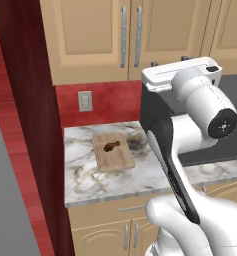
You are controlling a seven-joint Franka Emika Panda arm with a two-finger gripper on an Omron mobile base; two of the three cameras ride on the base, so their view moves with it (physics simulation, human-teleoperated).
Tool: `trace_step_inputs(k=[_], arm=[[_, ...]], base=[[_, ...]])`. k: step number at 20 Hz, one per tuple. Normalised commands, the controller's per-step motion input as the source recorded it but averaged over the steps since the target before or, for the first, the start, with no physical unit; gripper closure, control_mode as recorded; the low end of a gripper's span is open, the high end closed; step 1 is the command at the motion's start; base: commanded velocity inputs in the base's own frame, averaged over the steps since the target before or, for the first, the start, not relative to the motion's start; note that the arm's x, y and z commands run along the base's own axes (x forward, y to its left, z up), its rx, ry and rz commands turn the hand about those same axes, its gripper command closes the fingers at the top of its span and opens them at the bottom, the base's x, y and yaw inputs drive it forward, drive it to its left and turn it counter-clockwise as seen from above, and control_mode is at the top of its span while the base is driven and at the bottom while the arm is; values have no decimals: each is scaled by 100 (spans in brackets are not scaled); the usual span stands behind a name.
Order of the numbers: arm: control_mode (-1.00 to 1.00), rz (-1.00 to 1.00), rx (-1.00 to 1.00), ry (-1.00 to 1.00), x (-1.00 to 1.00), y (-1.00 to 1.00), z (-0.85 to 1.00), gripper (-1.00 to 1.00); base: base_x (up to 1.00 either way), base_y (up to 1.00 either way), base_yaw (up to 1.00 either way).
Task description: Open the cabinet, retrieve the rolling pin, and place it next to the meat on the cutting board to prepare for tenderizing.
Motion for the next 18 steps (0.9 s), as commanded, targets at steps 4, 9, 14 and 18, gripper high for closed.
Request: trace_step_inputs(k=[4,9,14,18], arm=[[-100,0,0,0,26,0,0,-100],[-100,-6,0,2,58,0,0,-100],[-100,-11,0,8,47,0,0,-100],[-100,-10,0,6,35,1,0,-100]], base=[[0,0,0],[0,0,0],[0,0,0],[0,0,0]])
